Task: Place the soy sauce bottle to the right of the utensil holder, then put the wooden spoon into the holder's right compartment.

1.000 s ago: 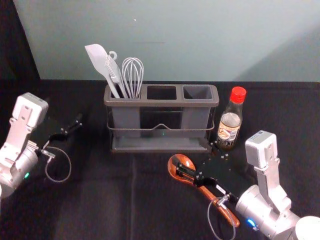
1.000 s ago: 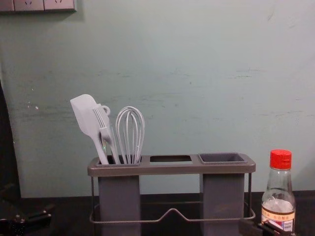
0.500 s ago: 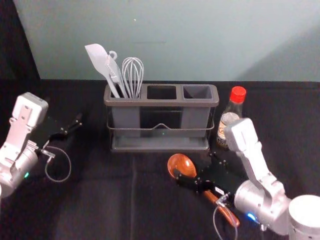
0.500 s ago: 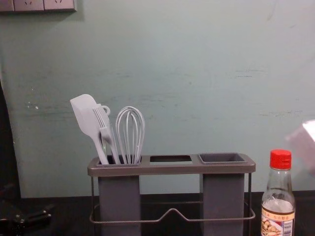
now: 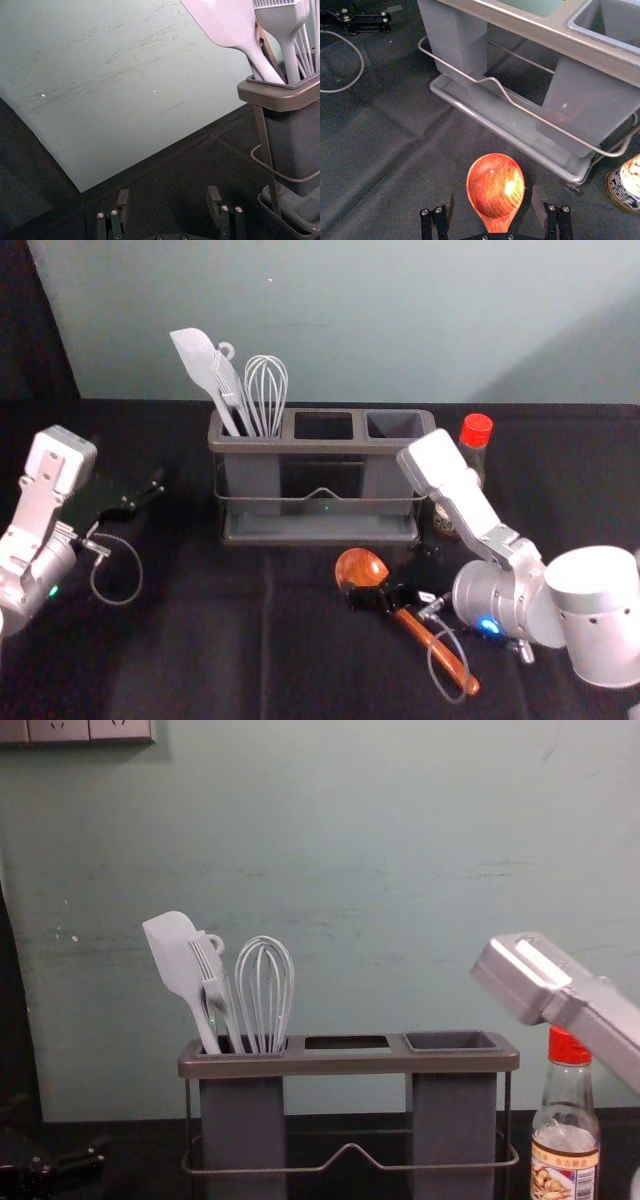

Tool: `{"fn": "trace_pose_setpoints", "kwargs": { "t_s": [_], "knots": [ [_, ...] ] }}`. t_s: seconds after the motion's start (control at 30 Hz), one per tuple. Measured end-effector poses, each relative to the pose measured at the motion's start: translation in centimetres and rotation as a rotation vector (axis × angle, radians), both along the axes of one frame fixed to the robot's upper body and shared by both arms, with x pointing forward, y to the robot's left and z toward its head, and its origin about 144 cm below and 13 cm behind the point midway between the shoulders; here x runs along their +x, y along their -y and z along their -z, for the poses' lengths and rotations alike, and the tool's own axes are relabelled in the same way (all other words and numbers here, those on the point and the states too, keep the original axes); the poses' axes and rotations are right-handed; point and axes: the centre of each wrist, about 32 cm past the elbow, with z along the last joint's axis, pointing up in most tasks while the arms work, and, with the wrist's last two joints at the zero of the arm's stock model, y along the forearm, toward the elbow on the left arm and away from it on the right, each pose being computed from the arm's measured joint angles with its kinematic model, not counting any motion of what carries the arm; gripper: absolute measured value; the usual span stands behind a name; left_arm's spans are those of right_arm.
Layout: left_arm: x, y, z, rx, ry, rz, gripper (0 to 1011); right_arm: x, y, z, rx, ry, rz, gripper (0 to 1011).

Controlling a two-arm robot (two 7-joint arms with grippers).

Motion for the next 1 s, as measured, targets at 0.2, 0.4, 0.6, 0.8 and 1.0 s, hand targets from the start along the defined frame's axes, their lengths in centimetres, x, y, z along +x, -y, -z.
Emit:
{"fn": "trace_pose_setpoints", "kwargs": {
  "t_s": [0.2,0.4,0.6,0.8,1.0],
  "knots": [
    [0.0,0.0,0.0,0.000,0.000,0.000,1000,1.5,-0.7,0.4,-0.011,-0.038,-0.003,1002],
    [0.0,0.0,0.0,0.000,0.000,0.000,1000,2.9,-1.3,0.7,-0.028,-0.060,-0.002,1002],
    [0.0,0.0,0.0,0.000,0.000,0.000,1000,3.6,-1.7,0.8,-0.033,-0.069,0.002,1002],
    [0.0,0.0,0.0,0.000,0.000,0.000,1000,3.8,-2.0,0.9,-0.035,-0.082,0.000,1002],
    [0.0,0.0,0.0,0.000,0.000,0.000,1000,3.8,-2.3,1.0,-0.046,-0.092,-0.004,1003]
  ]
}}
